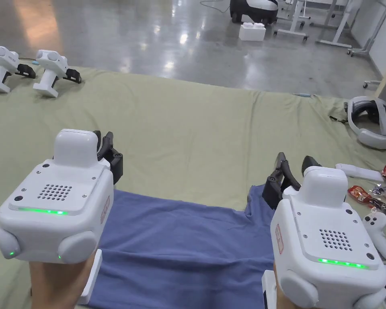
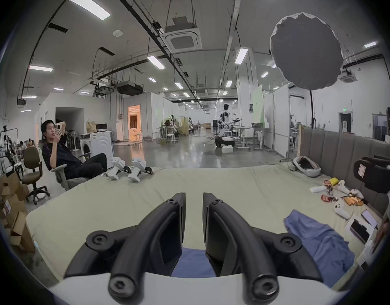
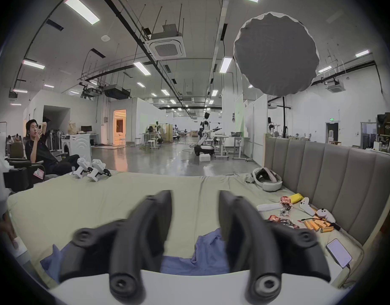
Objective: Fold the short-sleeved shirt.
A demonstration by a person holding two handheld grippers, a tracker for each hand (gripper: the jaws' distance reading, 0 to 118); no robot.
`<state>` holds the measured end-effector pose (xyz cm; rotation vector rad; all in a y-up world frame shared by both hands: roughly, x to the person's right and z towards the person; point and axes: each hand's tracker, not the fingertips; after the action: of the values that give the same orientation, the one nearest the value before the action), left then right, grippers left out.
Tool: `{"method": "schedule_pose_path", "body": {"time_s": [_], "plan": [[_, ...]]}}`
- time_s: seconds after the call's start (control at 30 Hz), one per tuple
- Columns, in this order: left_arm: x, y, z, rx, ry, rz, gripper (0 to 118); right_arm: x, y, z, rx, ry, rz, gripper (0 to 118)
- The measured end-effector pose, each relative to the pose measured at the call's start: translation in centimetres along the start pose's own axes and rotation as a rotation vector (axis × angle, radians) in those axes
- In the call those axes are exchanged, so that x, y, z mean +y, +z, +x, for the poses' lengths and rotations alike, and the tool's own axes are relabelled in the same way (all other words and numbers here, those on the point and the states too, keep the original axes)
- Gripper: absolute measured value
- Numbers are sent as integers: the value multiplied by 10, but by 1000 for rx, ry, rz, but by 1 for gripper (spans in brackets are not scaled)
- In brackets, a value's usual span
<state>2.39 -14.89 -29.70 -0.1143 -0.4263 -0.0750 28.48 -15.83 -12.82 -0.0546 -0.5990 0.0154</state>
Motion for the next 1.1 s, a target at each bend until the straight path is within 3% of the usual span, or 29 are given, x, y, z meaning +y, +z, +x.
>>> {"method": "schedule_pose_path", "body": {"time_s": [0.03, 0.13, 0.53, 1.0, 1.03, 1.1], "plan": [[0, 0, -2, -28, 32, 10, 16, 0, 1, -2, -21, 6, 5, 21], [0, 0, 0, -5, 21, 5, 3, 0, 1, 2, -30, -31, 3, 11], [-13, -17, -25, -55, 50, -114, 2, -6, -6, 12, -24, 11, -20, 9], [-95, -194, -90, -69, 64, -749, 2, -44, -39, 23, -32, -1, -165, 9], [-99, -204, -91, -56, 72, -781, 3, -47, -43, 24, -33, 4, -179, 9], [-108, -227, -98, -58, 140, -847, 22, -53, -48, 26, -37, 18, -204, 9]]}}
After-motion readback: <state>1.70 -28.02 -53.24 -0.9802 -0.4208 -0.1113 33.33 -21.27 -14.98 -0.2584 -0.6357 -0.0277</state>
